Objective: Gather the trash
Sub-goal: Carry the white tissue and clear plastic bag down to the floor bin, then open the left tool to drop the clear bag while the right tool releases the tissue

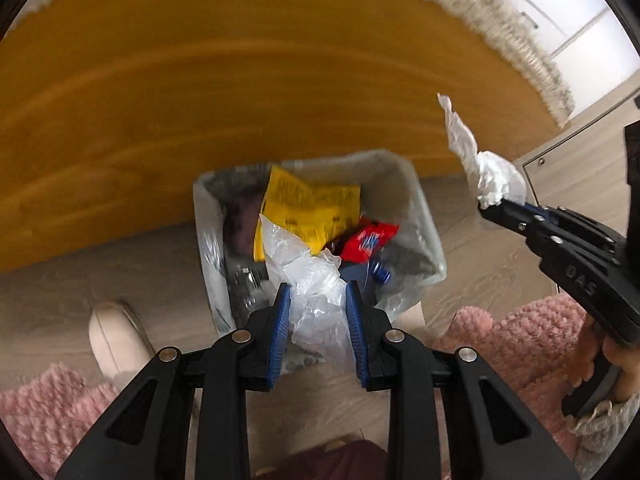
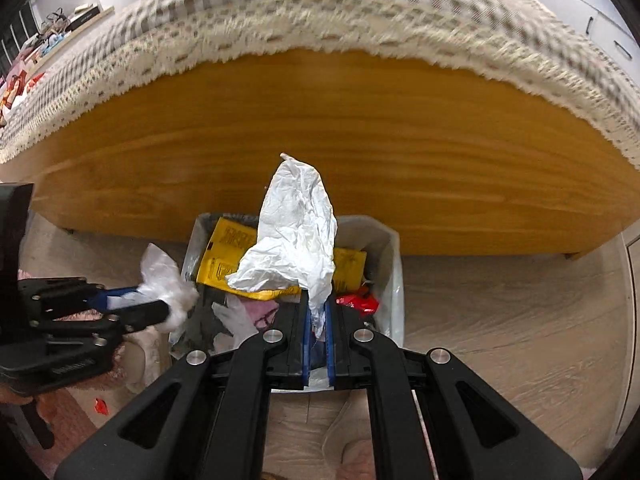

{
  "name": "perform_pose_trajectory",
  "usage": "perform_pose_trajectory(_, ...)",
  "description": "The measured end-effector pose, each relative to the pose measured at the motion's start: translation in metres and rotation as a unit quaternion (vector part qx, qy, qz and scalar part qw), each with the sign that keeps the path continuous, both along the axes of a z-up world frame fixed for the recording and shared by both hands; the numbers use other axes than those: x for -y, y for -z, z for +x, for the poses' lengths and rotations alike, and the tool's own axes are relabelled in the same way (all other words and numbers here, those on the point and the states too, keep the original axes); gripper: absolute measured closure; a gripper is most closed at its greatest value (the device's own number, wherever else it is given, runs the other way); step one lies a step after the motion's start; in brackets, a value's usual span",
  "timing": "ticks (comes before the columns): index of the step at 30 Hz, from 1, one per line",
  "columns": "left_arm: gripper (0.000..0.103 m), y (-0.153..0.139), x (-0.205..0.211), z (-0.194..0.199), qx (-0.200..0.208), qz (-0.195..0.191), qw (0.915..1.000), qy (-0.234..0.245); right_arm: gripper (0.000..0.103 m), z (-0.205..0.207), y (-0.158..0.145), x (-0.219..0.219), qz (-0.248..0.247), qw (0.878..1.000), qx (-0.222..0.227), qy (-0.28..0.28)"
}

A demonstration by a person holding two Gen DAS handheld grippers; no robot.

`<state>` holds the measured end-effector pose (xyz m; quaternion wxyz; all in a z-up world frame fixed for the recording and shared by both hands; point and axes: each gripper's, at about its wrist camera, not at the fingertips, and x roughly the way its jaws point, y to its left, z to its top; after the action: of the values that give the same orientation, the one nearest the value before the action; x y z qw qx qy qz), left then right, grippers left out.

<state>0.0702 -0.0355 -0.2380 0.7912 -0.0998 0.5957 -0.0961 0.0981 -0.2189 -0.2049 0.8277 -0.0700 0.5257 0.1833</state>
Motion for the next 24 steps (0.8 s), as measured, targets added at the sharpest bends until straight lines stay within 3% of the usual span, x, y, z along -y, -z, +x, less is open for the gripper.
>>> perform_pose_trajectory(6,0.075,0.018,0.006,0.004,-0.037,-0.002,0.9993,0.003,0.097,0.001,0.006,-0.003,-0.006,1.000,-0.012,-0.005)
perform_pose_trajectory(8,0.069,0.020,0.005,0.006,-0.041,-0.003,0.9991,0.001,0.097,-0.001,0.006,0.001,-0.006,1.000,-0.013,-0.003)
perform_pose_trajectory(10,0.048,0.020,0.004,0.006,-0.043,-0.002,0.9991,-0.003,0.097,0.000,0.005,-0.002,-0.007,1.000,-0.013,-0.003)
perform_pose_trajectory(14,0.026,0.015,-0.001,0.007,-0.040,-0.007,0.9991,-0.011,0.097,0.000,0.007,-0.007,-0.011,1.000,-0.015,-0.003)
perform_pose_trajectory(20,0.010,0.014,-0.020,0.008,-0.041,-0.004,0.9975,-0.058,0.097,0.002,0.014,-0.014,-0.020,1.000,-0.021,-0.004)
perform_pose_trajectory(24,0.008,0.016,-0.025,0.008,-0.038,0.018,0.9965,-0.072,0.097,0.002,0.020,-0.017,-0.027,0.999,-0.016,-0.003)
